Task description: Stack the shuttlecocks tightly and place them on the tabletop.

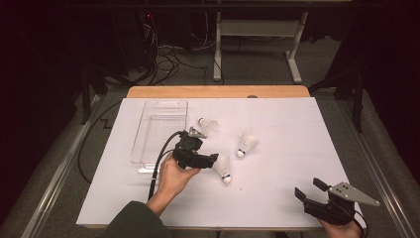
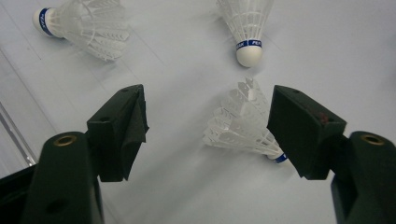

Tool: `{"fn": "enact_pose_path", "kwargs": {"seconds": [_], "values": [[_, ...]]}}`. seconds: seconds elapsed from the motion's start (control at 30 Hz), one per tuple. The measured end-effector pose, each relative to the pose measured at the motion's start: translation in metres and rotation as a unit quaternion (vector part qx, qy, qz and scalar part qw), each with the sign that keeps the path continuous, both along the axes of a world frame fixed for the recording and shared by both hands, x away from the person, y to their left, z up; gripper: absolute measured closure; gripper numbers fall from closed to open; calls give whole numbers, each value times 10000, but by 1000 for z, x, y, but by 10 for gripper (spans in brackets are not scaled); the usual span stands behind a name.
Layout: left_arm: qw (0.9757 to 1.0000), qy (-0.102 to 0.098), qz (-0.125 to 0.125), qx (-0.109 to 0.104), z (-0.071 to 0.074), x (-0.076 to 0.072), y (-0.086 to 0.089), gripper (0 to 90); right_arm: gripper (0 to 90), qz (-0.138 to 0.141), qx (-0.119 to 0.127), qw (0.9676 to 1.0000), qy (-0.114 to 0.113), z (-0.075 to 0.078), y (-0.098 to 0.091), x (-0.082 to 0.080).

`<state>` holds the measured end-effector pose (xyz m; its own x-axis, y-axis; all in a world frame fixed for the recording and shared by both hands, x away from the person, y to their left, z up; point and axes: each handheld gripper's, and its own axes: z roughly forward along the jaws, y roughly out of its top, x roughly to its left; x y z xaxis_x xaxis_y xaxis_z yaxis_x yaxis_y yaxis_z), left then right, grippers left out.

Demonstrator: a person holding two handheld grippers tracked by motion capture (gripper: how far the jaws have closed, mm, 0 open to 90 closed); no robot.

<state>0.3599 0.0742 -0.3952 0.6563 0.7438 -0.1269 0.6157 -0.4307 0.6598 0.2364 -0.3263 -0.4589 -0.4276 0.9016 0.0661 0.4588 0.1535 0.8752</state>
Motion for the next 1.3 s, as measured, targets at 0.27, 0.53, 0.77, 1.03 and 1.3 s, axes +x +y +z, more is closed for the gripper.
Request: {"fn": "enact_pose_path", "kwargs": {"seconds": [0.27,0.53,0.77,1.03,1.3], "values": [[10000,12,1,74,1,9,-3,295,244,6,-5,10000,2,0,0,0],[9999,77,14,133,1,19,-6,290,244,10,1,10000,18,0,0,0],[9997,109,53,200,1,29,-10,297,244,14,19,10000,22,0,0,0],[9991,60,148,403,3,41,-15,308,245,48,-15,10000,-10,0,0,1],[9987,93,279,428,4,56,-18,312,245,54,-11,10000,2,0,0,1]]}}
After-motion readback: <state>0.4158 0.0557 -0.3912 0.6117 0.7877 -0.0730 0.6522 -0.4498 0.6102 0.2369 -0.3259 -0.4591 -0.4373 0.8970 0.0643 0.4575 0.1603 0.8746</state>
